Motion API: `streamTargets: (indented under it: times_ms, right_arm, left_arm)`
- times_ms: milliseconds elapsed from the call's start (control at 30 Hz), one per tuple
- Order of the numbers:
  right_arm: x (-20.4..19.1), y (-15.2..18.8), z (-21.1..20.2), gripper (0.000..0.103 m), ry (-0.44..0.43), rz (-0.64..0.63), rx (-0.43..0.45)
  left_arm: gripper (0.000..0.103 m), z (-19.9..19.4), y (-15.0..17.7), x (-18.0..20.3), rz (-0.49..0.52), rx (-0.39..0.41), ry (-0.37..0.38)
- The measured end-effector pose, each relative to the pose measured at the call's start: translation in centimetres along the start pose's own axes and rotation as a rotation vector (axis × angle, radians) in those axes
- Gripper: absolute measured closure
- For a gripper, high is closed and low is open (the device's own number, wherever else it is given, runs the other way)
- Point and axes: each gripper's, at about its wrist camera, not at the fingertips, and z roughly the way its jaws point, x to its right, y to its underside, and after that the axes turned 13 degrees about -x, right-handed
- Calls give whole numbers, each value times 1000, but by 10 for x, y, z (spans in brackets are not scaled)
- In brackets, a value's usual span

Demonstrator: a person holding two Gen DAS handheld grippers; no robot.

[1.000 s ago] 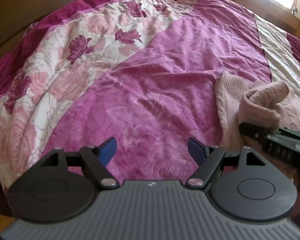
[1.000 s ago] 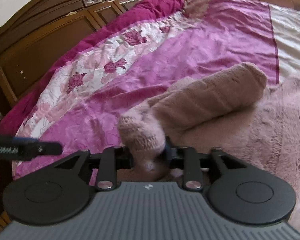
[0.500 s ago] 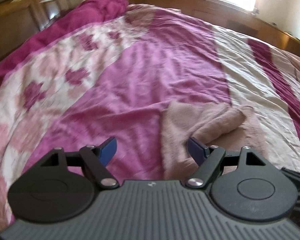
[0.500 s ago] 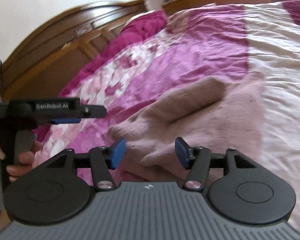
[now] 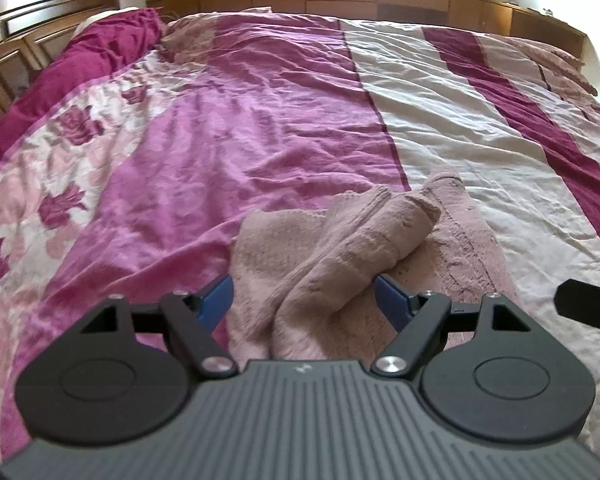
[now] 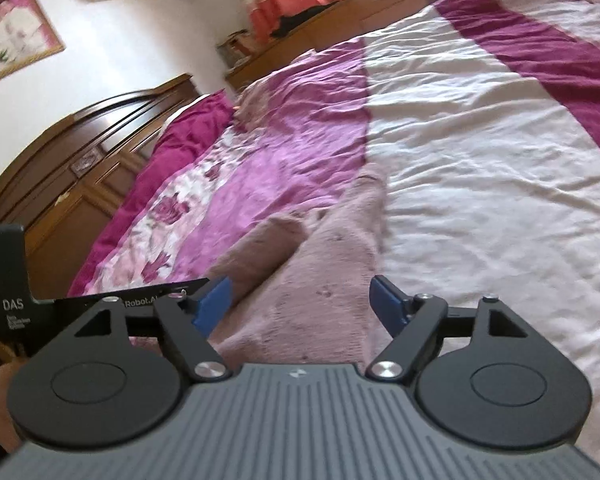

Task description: Fold small clothes

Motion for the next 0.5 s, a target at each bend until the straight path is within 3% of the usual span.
streamTargets:
  times_ms: [267,500]
  right_arm:
    - [16,4,2,18,-5,60,8]
    - [36,10,9,18,-30,140,-2]
  left_arm:
    - [24,24,-5,0,7,-35,-12]
    - [25,32,-12,1,-21,-31,41]
